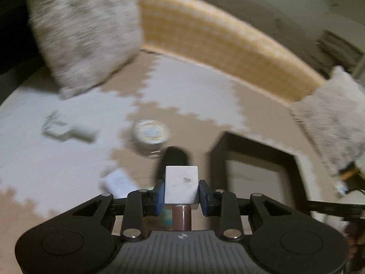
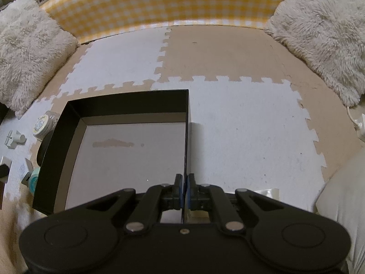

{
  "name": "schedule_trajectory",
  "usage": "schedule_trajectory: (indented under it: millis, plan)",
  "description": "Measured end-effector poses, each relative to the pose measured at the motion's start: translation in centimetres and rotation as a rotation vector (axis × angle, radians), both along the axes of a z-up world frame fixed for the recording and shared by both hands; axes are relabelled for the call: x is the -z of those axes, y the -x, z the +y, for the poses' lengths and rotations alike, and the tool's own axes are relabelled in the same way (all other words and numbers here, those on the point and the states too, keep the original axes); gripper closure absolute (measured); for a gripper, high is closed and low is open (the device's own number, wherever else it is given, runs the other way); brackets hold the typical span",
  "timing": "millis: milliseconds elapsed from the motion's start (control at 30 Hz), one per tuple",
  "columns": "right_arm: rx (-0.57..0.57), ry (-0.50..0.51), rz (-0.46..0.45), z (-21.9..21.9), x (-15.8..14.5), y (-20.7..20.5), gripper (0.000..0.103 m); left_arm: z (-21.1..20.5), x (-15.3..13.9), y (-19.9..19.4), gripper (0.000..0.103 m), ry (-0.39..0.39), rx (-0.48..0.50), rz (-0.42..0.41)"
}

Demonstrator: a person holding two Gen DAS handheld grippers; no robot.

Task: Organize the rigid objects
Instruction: 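Carry the lip tube into the black box and release it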

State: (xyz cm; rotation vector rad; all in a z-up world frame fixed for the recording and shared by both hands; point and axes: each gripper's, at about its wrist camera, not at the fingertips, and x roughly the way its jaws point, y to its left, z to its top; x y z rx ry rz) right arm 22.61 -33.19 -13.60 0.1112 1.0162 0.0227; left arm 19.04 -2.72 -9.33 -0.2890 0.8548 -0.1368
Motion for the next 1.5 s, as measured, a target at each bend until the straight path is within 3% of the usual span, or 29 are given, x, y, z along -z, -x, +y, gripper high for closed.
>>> schedule_trajectory:
  millis: [233,500,567,1000,1167,1500]
  plan:
    - [-0.004,0.01,0.002,0.2,0.0,0.0,0.099,-4.4,0.0,-0.9,0.071,0.06,0.103,-0.051]
    - [-0.009,0.018,0.0,0.4,0.0,0.1,0.099,-6.3,2.1,-2.2,0.068,0.076,0.109,-0.059]
    - [-0.01,0.017,-0.001,0.3,0.0,0.1,0.099,-6.4,2.3,-2.3,0.055,0.068,0.11,-0.052]
    - [-0.014,0.011,-0.007,0.3,-0.1,0.1,0.099,-6.0,1.7,-0.8,0.005,-0.032,0.149,-0.009]
    - [-0.008,0.005,-0.006,0.3,0.0,0.2,0.099,-5.2,1.5,-0.3,0.0,-0.075,0.143,-0.002]
    - [-0.018,0.02,-0.009,0.4,0.0,0.2,0.099,-1.4,0.8,-0.5,0.0,-0.202,0.09,-0.006]
